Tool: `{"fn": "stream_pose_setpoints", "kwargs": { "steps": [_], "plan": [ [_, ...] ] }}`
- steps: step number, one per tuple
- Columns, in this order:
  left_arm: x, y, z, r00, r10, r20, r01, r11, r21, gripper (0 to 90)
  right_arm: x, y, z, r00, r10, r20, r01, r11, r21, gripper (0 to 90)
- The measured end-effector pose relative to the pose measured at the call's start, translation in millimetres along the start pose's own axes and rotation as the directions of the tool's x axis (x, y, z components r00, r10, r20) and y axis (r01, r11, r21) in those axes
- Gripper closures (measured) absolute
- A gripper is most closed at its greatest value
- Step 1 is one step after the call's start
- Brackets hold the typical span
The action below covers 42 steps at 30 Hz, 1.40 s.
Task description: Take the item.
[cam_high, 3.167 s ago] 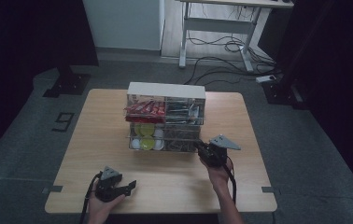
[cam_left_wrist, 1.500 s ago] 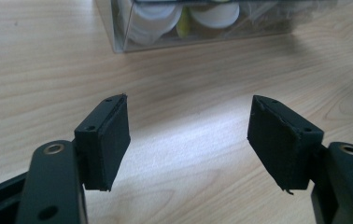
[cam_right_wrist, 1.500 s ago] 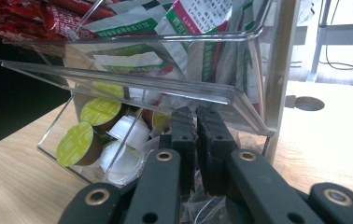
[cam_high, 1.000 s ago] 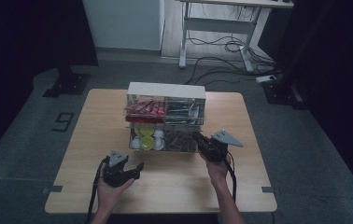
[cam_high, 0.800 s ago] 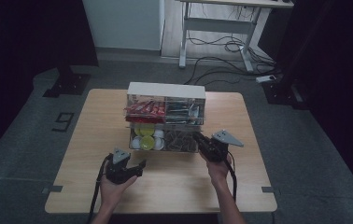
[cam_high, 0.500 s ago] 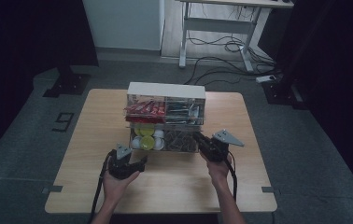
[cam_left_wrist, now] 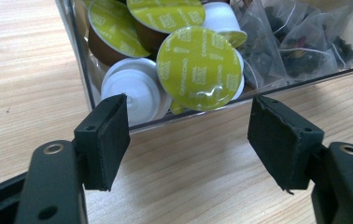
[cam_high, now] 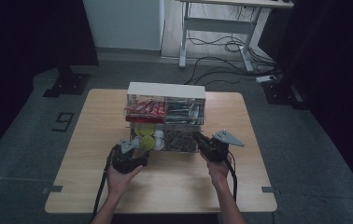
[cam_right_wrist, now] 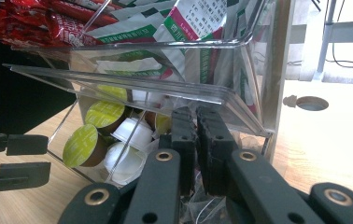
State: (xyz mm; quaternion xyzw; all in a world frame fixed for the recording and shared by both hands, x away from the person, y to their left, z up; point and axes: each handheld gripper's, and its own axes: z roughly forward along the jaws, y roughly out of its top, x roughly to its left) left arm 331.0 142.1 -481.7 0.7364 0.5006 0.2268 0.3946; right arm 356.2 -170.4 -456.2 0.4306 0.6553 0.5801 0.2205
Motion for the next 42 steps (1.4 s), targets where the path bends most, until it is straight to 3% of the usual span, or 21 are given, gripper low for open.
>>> {"fn": "stream_pose_setpoints", "kwargs": {
  "steps": [10,42],
  "plan": [
    [2.0,7.4,2.5,0.9994,-0.030,-0.015,0.030,0.9995,-0.011,27.4,-0.6,0.2,-0.3,1.0000,0.007,0.000,-0.007,1.000,-0.002,84.7],
    [-7.9,20.5,37.5,0.9966,0.046,-0.067,-0.047,0.9988,-0.012,18.4,-2.4,-0.7,-0.8,0.9999,0.009,0.005,-0.009,1.000,-0.004,84.7]
  ]
}}
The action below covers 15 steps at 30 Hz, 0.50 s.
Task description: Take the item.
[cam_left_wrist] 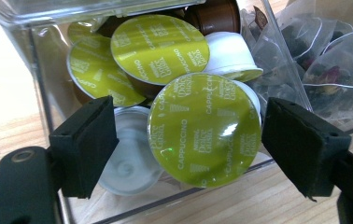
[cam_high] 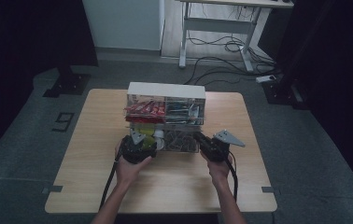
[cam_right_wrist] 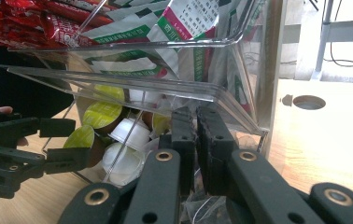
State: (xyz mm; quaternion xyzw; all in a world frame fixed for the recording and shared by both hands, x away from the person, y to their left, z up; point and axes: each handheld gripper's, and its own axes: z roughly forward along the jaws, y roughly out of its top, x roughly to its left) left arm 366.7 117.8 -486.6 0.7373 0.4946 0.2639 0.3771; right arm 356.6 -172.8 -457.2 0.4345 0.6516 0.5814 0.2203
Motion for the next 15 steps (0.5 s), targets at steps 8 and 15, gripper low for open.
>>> {"fn": "stream_pose_setpoints", "kwargs": {
  "steps": [8,15],
  "plan": [
    [-3.9,-1.9,-1.6,0.9999,0.006,-0.012,-0.006,0.9999,-0.015,28.5,-0.4,-0.5,0.3,1.0000,0.000,0.002,0.000,1.000,0.001,84.7],
    [-5.4,-2.0,-2.5,0.9999,0.006,0.009,-0.006,0.9999,-0.013,37.5,-0.6,-0.9,0.5,1.0000,0.001,0.005,-0.001,1.000,0.002,84.7]
  ]
}}
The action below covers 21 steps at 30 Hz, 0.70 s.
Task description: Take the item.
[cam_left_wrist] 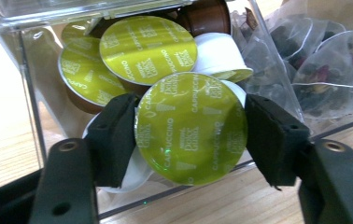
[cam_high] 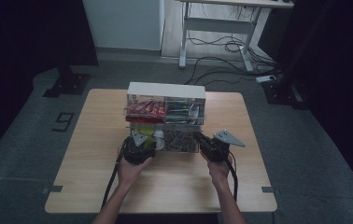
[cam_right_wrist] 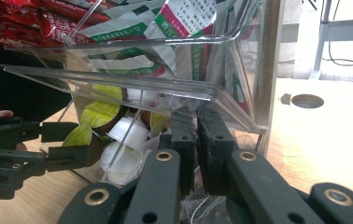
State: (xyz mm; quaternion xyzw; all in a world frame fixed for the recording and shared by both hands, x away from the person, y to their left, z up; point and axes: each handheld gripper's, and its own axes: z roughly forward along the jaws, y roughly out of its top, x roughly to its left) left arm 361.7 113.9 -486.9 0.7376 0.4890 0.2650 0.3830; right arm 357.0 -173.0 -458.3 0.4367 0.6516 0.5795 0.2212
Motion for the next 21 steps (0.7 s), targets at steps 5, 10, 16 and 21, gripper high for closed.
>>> {"fn": "stream_pose_setpoints", "kwargs": {
  "steps": [5,10,16,21],
  "plan": [
    [1.1,0.0,-0.8,0.9999,-0.010,0.010,0.010,0.9999,-0.003,38.0,-0.1,-0.1,0.0,1.0000,0.000,0.000,0.000,1.000,0.000,84.7],
    [1.6,-1.6,-1.6,0.9998,-0.017,0.014,0.018,0.9997,-0.015,38.1,-0.8,-0.3,0.0,1.0000,-0.001,0.003,0.001,1.000,0.001,84.6],
    [0.9,-1.0,-5.1,0.9994,-0.026,0.021,0.027,0.9991,-0.033,38.2,-0.9,-0.9,0.9,1.0000,-0.001,0.007,0.001,1.000,0.001,84.3],
    [1.3,1.2,-10.4,0.9993,-0.027,0.027,0.028,0.9986,-0.046,38.2,-0.8,-0.9,0.8,1.0000,-0.001,0.007,0.001,1.000,0.002,84.3]
  ]
}}
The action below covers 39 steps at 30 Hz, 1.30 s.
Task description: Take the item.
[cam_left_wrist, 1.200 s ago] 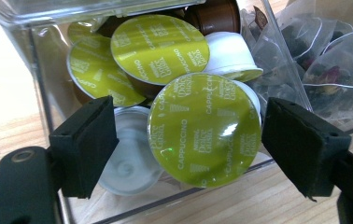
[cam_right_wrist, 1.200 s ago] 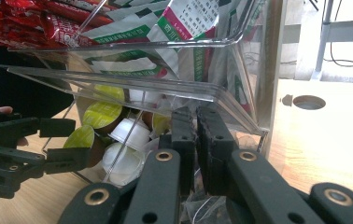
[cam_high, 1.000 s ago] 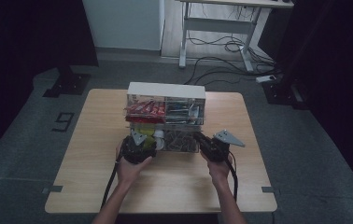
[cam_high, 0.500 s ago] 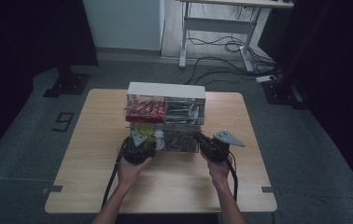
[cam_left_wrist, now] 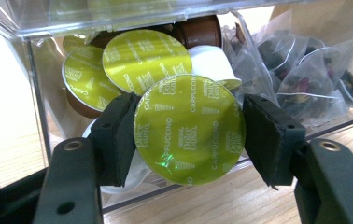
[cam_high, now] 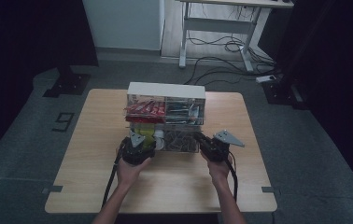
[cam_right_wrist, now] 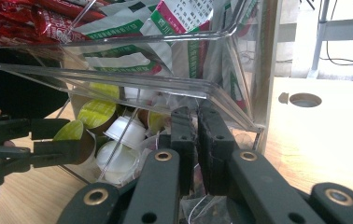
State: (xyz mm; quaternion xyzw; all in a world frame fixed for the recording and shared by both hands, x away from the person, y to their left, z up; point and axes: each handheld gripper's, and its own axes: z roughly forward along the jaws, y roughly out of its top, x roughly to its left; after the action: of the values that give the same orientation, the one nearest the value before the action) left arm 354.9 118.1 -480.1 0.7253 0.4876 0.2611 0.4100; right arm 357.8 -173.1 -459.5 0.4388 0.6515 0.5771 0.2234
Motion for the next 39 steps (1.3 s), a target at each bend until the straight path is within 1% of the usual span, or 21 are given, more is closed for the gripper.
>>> {"fn": "stream_pose_setpoints", "kwargs": {
  "steps": [6,10,15,18,26,39],
  "plan": [
    [0.1,1.8,-8.7,0.9999,0.008,0.009,-0.008,0.9999,-0.015,38.2,-0.1,0.2,-0.4,1.0000,-0.002,0.000,0.002,1.000,-0.001,84.3],
    [1.1,3.1,-14.1,0.9998,0.001,0.019,-0.001,0.9998,-0.021,38.3,-0.3,0.3,-0.2,1.0000,-0.003,0.001,0.003,1.000,-0.002,84.3],
    [3.3,4.3,-21.3,0.9998,-0.002,0.020,0.003,0.9994,-0.035,38.3,-0.3,0.3,-0.2,1.0000,-0.004,0.001,0.004,1.000,-0.001,84.4],
    [5.3,3.7,-25.7,0.9997,-0.002,0.022,0.003,0.9994,-0.035,38.3,-0.4,0.2,-0.2,1.0000,-0.004,0.001,0.004,1.000,-0.001,84.3],
    [12.7,-3.6,-36.9,0.9997,-0.012,0.023,0.013,0.9993,-0.034,38.3,-0.5,0.1,-0.1,1.0000,-0.003,0.002,0.003,1.000,0.000,84.4],
    [29.1,-14.1,-51.0,0.9989,-0.047,0.004,0.047,0.9984,-0.031,38.3,-1.2,-0.9,0.7,1.0000,-0.007,0.005,0.007,1.000,0.005,84.3]
  ]
}}
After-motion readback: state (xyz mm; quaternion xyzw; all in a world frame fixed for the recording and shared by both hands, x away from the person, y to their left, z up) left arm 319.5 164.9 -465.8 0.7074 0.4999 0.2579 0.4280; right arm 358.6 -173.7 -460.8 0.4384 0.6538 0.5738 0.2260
